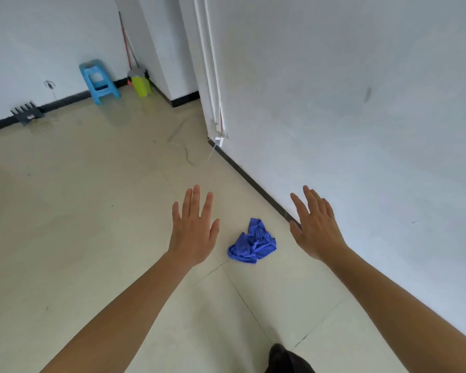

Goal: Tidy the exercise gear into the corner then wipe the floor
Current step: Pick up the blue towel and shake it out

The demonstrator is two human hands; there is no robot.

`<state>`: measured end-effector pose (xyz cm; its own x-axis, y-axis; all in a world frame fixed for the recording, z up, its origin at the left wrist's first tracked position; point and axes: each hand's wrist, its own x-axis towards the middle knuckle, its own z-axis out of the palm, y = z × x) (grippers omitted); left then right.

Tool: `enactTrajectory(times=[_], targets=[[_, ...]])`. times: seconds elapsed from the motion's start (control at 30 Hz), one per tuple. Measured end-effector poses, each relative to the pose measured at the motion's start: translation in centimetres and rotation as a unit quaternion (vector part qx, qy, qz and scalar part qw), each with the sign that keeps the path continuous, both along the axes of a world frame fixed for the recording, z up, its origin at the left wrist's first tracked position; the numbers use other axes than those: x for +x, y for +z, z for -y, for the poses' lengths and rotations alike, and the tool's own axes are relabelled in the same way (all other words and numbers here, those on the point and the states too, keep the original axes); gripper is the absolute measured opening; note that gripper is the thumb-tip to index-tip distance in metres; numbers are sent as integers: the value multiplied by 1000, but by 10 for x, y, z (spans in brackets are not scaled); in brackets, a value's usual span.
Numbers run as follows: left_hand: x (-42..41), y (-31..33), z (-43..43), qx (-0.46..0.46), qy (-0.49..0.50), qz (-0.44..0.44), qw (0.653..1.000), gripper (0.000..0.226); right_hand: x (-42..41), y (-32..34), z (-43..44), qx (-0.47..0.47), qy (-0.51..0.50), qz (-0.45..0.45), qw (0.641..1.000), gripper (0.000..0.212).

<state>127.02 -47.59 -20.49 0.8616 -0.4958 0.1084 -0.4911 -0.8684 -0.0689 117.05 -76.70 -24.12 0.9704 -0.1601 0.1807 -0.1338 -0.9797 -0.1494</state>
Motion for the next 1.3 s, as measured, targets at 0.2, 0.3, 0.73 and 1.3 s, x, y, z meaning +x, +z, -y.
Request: enactTrajectory(times=[0.2, 0.3, 0.73, 1.3], targets=[[123, -69, 73, 42, -57, -62, 996, 67, 97, -65, 46, 32, -74, -57, 995, 68], [182, -103, 105, 61, -58, -100, 991, 68, 151, -100, 65, 70, -90, -103, 988, 68], [340, -317, 161, 34, -57, -281, 957, 65, 280, -310, 93, 170, -161, -280, 931, 67], [335, -873, 170, 63, -314, -327, 889, 68, 300, -839, 36, 175, -139, -404, 887, 64]])
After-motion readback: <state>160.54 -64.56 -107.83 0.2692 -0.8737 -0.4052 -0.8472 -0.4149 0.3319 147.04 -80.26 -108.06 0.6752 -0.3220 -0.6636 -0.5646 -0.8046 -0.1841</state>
